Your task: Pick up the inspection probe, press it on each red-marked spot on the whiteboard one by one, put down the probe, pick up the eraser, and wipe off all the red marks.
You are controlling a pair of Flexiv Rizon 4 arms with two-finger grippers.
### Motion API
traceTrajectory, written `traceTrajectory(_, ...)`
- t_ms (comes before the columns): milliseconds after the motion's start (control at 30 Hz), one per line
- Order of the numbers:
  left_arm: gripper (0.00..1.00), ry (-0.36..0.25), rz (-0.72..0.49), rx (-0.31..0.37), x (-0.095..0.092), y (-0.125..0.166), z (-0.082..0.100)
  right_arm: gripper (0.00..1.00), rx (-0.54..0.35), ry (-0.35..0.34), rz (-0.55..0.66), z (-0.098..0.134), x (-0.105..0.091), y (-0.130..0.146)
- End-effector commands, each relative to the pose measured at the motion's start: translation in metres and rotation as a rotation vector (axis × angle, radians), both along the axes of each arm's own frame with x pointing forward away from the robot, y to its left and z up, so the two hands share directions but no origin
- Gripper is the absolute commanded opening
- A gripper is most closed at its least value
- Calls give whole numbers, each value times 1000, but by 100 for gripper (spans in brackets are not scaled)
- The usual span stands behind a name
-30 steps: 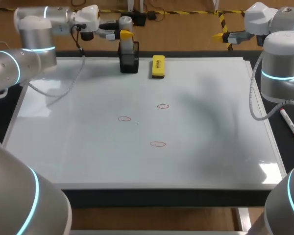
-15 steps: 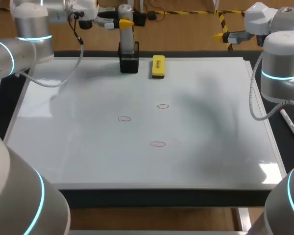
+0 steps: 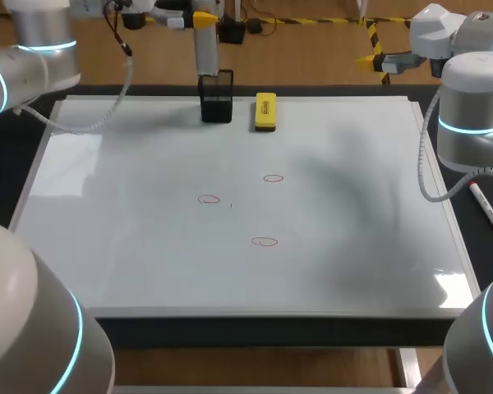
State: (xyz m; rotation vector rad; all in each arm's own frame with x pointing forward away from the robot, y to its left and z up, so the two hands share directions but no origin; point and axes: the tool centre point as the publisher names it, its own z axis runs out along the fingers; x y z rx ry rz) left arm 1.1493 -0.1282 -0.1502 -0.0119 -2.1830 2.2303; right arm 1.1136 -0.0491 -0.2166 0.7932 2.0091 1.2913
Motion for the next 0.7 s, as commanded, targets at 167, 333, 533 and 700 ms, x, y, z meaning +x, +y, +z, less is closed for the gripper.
traceTrajectory(167,0,1,153,37,-25,30,20,100,-1,1,1,0,0,0)
traceTrajectory(333,0,-15,223,34,-39,51,21,100,-1,1,1,0,0,0)
traceTrajectory(533,0,-56,275,30,-56,76,13,100,-1,1,1,0,0,0)
traceTrajectory(700,0,-60,329,18,-69,95,5,100,-1,1,1,0,0,0)
